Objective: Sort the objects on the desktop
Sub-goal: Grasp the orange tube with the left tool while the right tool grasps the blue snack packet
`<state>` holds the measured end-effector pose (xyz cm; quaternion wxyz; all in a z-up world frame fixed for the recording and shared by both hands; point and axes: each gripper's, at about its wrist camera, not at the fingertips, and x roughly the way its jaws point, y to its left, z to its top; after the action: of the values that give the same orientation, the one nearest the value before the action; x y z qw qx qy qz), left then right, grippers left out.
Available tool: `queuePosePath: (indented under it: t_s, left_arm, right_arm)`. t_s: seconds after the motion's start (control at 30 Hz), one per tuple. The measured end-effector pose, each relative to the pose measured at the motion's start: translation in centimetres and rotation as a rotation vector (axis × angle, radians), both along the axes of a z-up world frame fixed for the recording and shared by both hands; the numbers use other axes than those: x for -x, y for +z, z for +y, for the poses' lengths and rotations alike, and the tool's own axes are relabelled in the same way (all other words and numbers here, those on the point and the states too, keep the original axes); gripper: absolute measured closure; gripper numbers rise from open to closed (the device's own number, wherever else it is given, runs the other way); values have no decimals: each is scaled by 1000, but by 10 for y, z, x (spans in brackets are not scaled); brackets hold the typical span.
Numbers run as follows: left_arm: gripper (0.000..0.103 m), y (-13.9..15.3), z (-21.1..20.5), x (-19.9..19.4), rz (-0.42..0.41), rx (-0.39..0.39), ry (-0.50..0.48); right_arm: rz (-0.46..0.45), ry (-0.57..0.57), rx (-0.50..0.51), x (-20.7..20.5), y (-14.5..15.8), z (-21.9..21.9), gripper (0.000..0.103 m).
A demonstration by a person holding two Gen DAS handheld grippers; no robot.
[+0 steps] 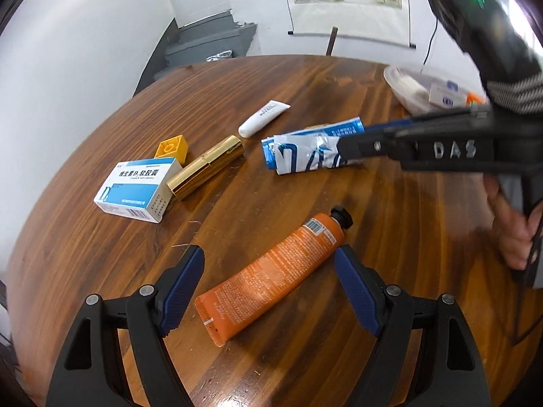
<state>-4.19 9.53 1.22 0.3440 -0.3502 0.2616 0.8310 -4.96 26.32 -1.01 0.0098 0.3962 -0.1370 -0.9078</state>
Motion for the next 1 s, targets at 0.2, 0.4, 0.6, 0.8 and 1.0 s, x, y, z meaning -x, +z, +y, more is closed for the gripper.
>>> queuePosePath:
  t_s: [0.2,0.4,0.6,0.8,1.0]
  left_arm:
    - [21,-3,1,6,-12,-6,36]
    - [54,-2,-4,15,-72,-48,84]
    - [74,-3,-9,25,-118,-82,155]
    - [74,-3,-17,36,-146,-115,255]
    - [74,-4,-25,47,-150,-137,360]
  right_arm:
    - [16,8,13,-1,3,0,74]
    - [27,15,3,1,7,0,73]
    - [68,44,-56,10,21,-2,35]
    - [42,111,-102,36,20,-7,35]
    - [-54,183,-51,41,-1,-13,35]
